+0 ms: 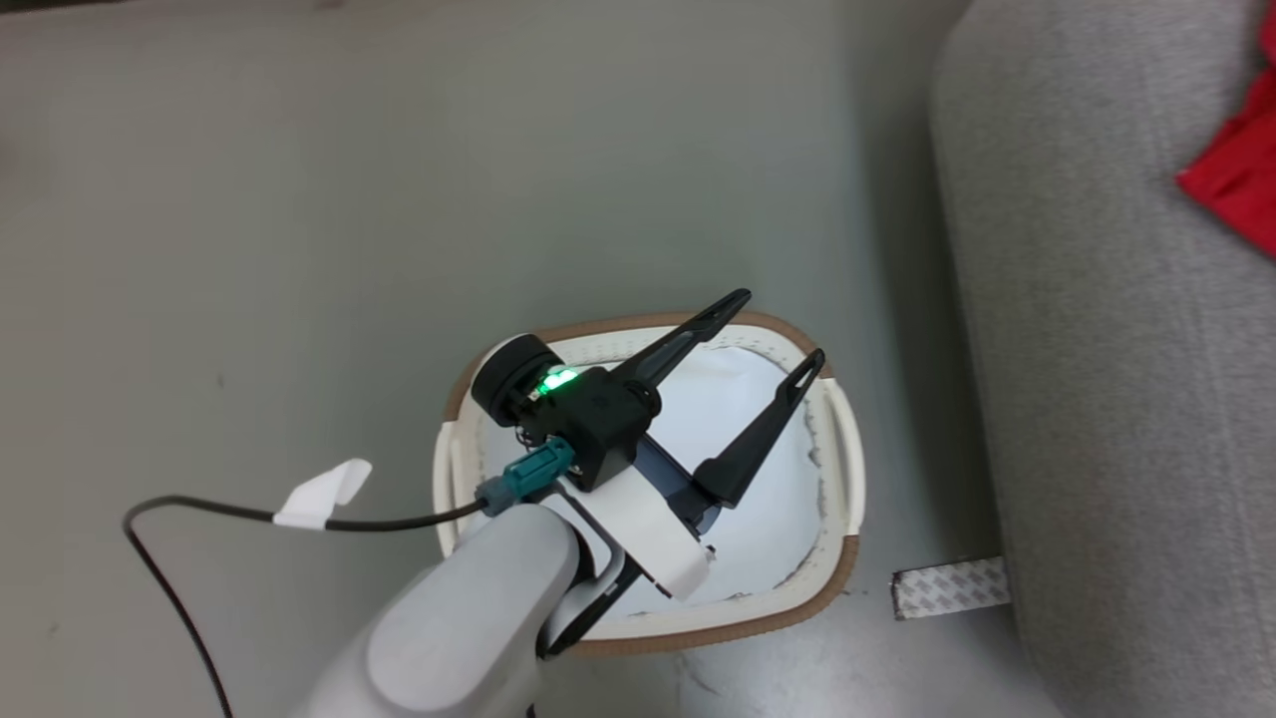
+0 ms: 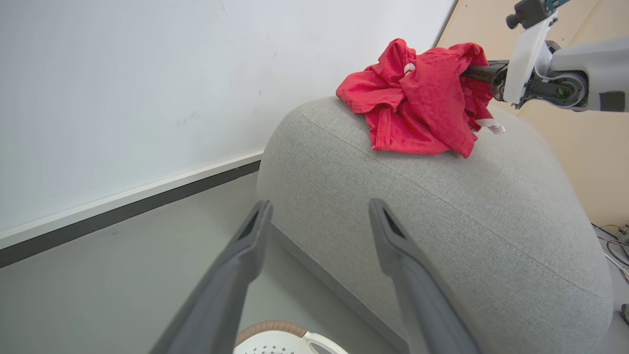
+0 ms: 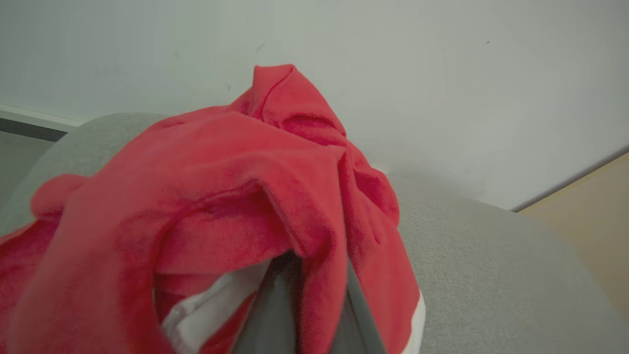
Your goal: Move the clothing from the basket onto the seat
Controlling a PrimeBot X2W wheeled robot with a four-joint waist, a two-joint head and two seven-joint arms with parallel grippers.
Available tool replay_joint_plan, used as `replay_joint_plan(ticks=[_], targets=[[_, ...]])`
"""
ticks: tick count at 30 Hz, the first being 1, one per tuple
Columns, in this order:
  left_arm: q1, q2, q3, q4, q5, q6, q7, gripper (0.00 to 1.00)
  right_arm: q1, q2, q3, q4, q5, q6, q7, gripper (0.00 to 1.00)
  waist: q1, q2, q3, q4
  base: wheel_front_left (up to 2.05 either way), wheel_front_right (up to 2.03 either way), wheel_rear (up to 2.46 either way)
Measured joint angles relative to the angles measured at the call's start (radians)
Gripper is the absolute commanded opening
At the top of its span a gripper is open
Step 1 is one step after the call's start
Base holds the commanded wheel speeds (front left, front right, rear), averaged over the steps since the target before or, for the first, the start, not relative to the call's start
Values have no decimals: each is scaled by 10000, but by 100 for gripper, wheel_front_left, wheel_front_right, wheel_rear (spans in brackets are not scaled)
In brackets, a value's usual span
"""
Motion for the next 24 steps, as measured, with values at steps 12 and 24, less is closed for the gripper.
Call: replay_joint_plan(ticks=[12, 24], targets=[[155, -71, 174, 130, 42, -2, 0, 100, -141, -148, 2389, 982, 642, 0, 1532, 100, -1, 0, -191, 254, 0, 0, 0], [1545, 86, 761, 330, -213, -17, 0, 100, 397, -293, 5302, -4, 1850, 0, 1843, 100, -2, 0, -2286, -278, 0, 0, 0]])
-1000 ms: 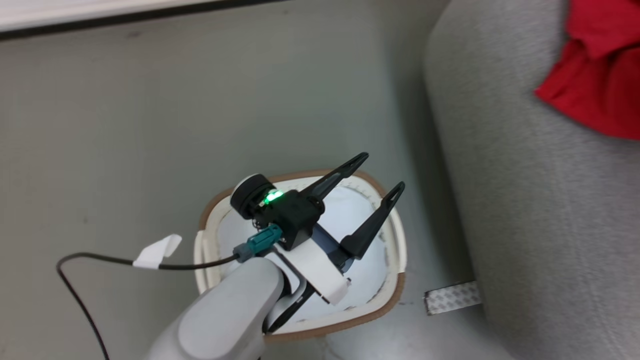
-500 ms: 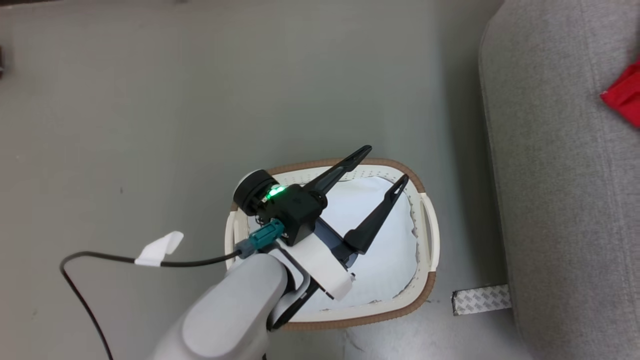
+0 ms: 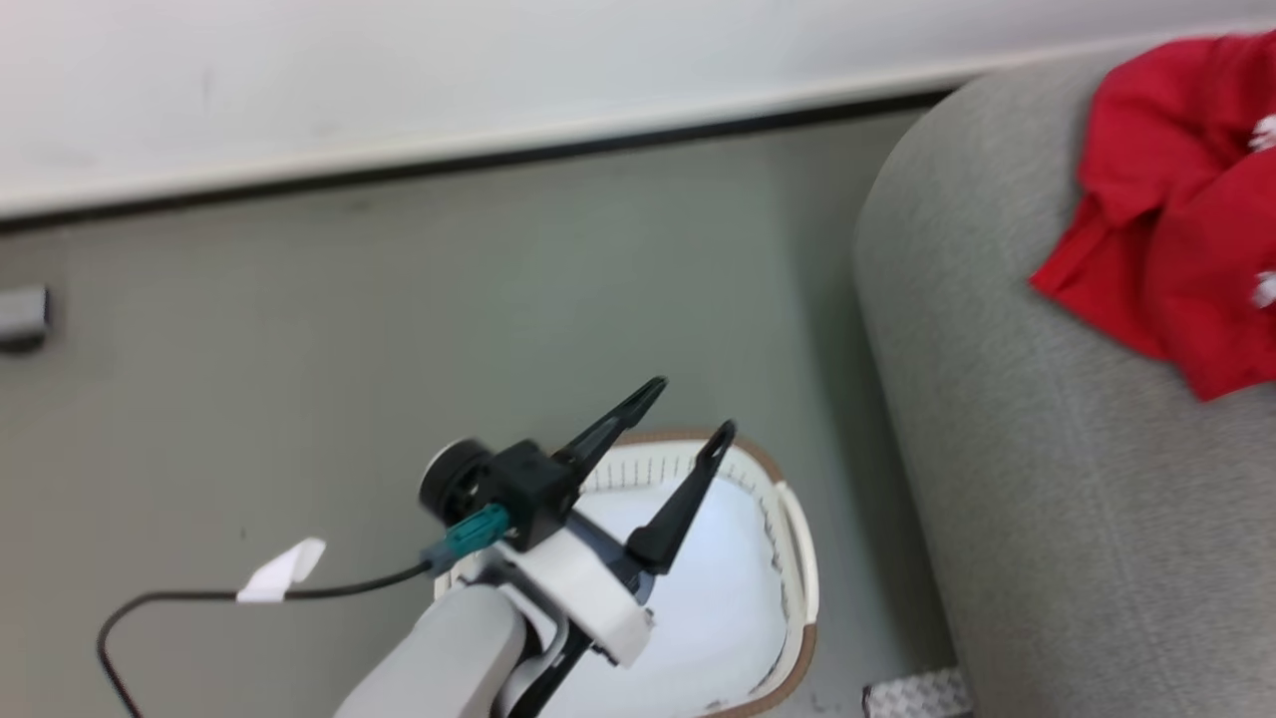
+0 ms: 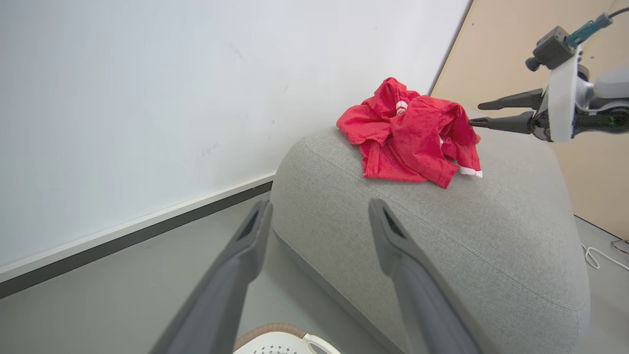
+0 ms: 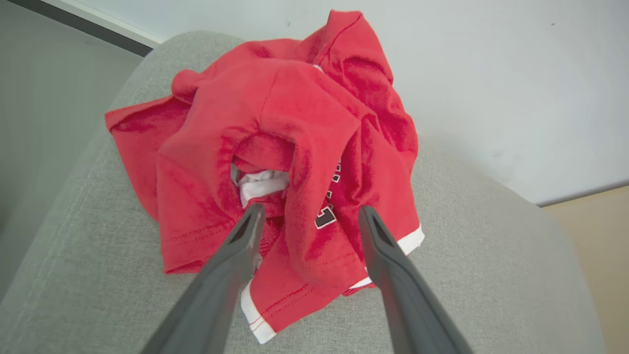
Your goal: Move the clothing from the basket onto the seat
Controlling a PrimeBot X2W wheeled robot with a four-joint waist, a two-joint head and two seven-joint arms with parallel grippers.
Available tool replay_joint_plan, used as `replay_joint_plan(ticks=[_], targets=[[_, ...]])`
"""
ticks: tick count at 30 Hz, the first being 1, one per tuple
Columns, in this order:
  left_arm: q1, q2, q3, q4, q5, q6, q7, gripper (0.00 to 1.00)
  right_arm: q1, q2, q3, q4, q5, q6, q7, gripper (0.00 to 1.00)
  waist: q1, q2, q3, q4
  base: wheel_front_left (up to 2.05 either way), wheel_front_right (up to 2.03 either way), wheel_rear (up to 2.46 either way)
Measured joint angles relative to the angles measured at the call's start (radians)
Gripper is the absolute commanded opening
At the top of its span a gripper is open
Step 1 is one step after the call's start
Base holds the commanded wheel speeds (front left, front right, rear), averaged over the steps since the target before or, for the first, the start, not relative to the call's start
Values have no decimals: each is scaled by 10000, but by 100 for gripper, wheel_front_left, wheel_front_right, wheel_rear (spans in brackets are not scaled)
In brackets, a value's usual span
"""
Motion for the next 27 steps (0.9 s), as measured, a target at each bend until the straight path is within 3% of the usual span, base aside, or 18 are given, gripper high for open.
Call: replay_joint_plan(ticks=[6, 12, 17, 22, 27], targets=[[893, 167, 830, -125, -102, 305, 0, 100, -12, -253, 706, -554, 428, 0, -523, 100, -1, 0, -1443, -292, 0, 0, 0], [1609, 458, 1764, -568, -121, 704, 0, 100, -87, -19, 616, -1104, 715, 0, -1582, 100, -2, 0, -2722, -403, 0, 0, 0], [2204, 646, 2583, -999, -362, 920, 0, 100, 243, 297, 8, -1453, 828, 0, -2109, 100, -3, 0, -3392, -229, 0, 0, 0], [2890, 629, 3398, -1187, -740, 1415, 0, 100, 1064, 982, -1012, -2219, 966, 0, -2307, 100, -3, 0, -3598, 207, 0, 0, 0], [3224, 587, 3894, -1465, -573, 1774, 0, 100, 2407, 1733, -2516, -3241, 90, 0, -2359, 100, -2, 0, -3598, 618, 0, 0, 0]])
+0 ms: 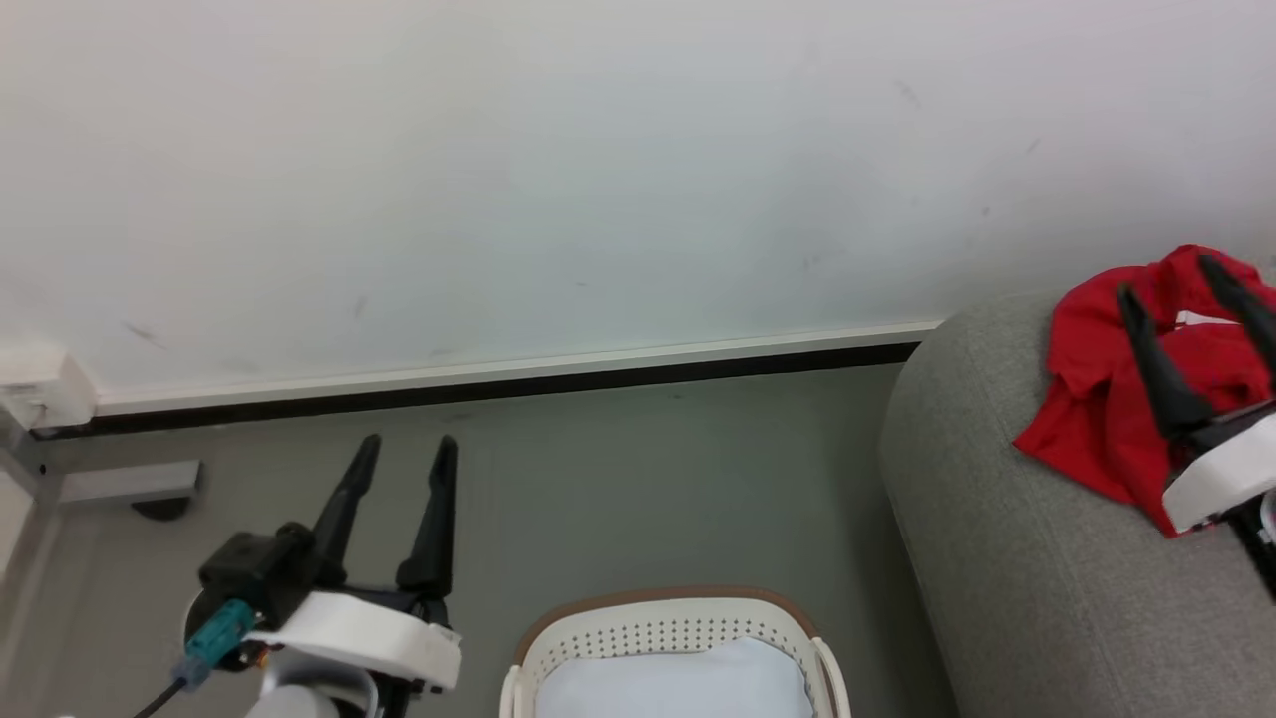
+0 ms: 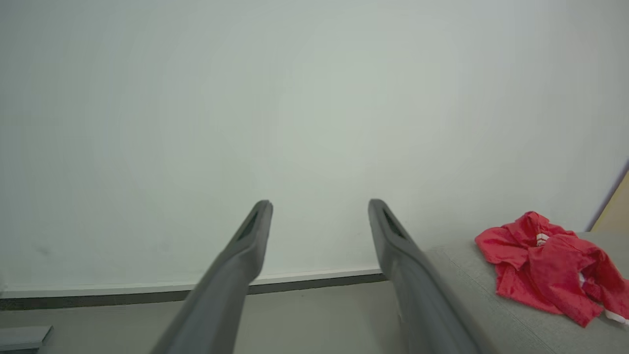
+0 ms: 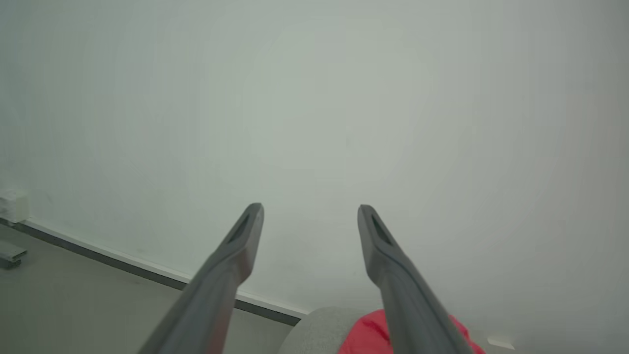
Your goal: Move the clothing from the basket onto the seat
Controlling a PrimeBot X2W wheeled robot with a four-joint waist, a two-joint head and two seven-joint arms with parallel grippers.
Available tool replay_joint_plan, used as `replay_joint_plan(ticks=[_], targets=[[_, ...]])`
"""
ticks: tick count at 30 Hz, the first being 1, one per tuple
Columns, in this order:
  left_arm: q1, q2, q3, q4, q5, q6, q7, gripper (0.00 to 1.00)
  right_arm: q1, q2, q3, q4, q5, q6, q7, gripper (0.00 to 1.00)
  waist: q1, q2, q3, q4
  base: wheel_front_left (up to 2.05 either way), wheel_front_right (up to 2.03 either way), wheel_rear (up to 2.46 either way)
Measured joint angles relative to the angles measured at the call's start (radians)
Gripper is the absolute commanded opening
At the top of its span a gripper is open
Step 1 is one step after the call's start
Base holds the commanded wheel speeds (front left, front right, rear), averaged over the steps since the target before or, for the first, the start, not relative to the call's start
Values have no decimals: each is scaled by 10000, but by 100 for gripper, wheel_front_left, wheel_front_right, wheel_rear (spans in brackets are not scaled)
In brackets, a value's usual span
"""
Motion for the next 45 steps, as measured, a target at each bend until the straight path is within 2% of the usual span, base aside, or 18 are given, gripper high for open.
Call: replay_joint_plan(ticks=[6, 11, 16, 26, 34, 45], targets=[[765, -222, 782, -71, 255, 115, 0, 100, 2459, 1620, -2276, -1559, -1327, 0, -4, 100, 1, 1, 100, 288, 0, 0, 0], [1329, -566, 1486, -82, 681, 61, 0, 100, 4240, 2851, -3225, -2615, -2023, 0, -15, 100, 1, 0, 172, 312, 0, 0, 0], [1951, -957, 2211, -142, 1137, -251, 0, 100, 5263, 3582, -3455, -3285, -2523, 0, -15, 100, 1, 0, 206, 108, 0, 0, 0], [2402, -1620, 2928, -337, 2021, -723, 0, 100, 5752, 4245, -3396, -3747, -2644, 0, -17, 100, 2, 0, 262, 86, 0, 0, 0], [2399, -1789, 3118, -251, 2360, -988, 0, 100, 5784, 4420, -3459, -3747, -2704, 0, -17, 100, 2, 0, 215, 119, 0, 0, 0], [2392, -1845, 3202, -198, 2353, -1093, 0, 100, 5782, 4489, -3438, -3754, -2711, 0, -17, 100, 2, 0, 210, 91, 0, 0, 0]])
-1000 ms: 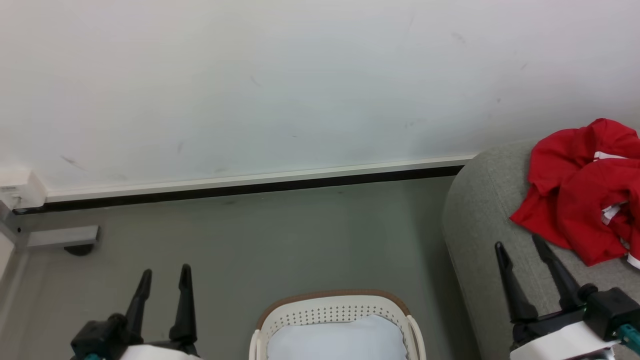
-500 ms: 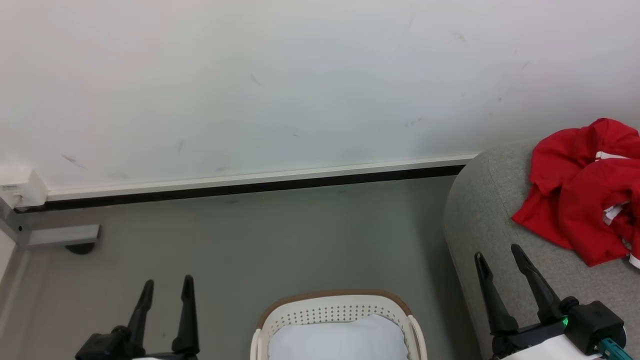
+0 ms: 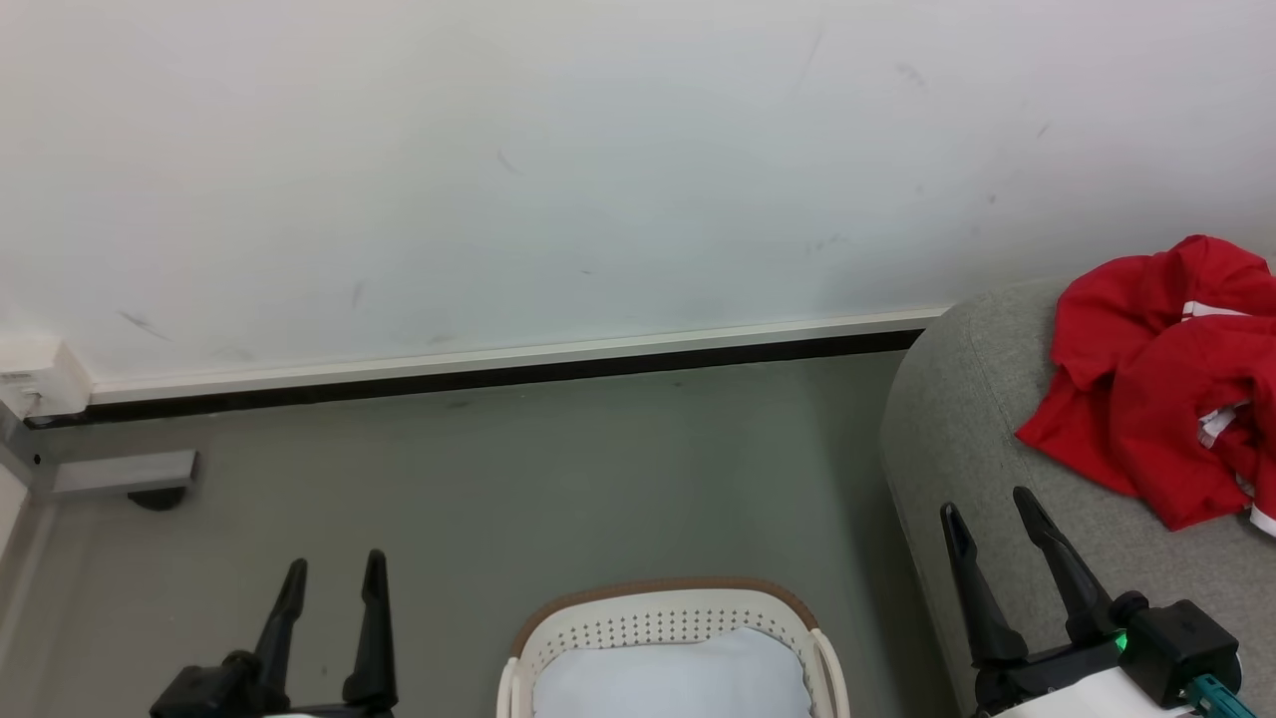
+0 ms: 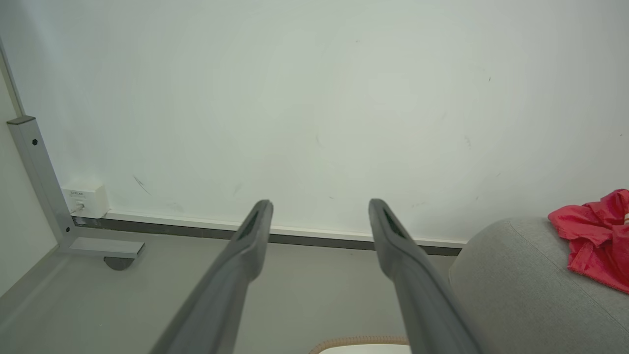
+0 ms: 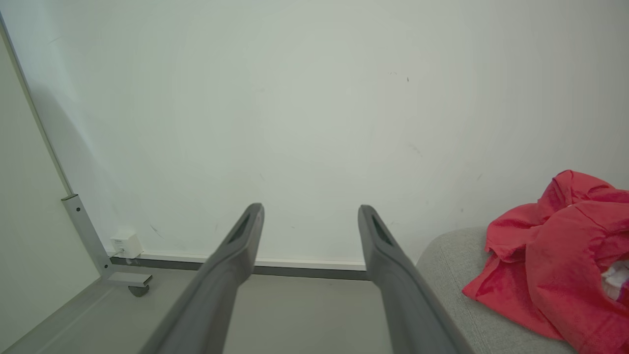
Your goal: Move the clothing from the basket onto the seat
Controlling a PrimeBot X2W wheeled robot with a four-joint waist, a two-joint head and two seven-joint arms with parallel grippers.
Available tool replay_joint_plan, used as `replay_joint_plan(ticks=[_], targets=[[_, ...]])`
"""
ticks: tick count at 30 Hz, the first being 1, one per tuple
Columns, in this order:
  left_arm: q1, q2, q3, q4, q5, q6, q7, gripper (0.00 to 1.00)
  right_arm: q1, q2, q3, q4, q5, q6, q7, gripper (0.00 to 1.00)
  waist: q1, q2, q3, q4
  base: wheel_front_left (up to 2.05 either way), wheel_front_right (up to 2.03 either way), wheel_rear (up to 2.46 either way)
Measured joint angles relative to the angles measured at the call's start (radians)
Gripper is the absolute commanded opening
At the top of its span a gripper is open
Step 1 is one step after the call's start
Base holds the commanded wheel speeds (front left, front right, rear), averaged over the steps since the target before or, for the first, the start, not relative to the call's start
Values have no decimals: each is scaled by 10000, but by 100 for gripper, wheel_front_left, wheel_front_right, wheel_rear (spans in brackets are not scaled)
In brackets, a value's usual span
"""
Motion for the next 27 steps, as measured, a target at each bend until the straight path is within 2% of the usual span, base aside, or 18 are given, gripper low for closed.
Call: replay_joint_plan(ticks=[6, 7, 13, 27], targets=[[-3, -2, -73, -13, -38, 25, 0, 100, -11, 2, 36, 2, 23, 0, 0, 100, 0, 0, 4, -4, 0, 0, 0], [2, -8, -88, -6, -42, 25, 0, 0, -5, 13, 31, 17, 86, 0, 0, 0, 0, 0, 4, -5, 0, 0, 0], [124, -81, -142, 504, -161, 10, 113, 0, 321, 73, 63, 416, 261, 0, 73, 0, 0, 1, 2, 5, 0, 0, 0], [-7, -81, 75, 616, -2686, -90, 784, 0, 323, 81, -385, 502, 2667, 0, 619, 0, 0, 0, -12, 89, 0, 0, 0]])
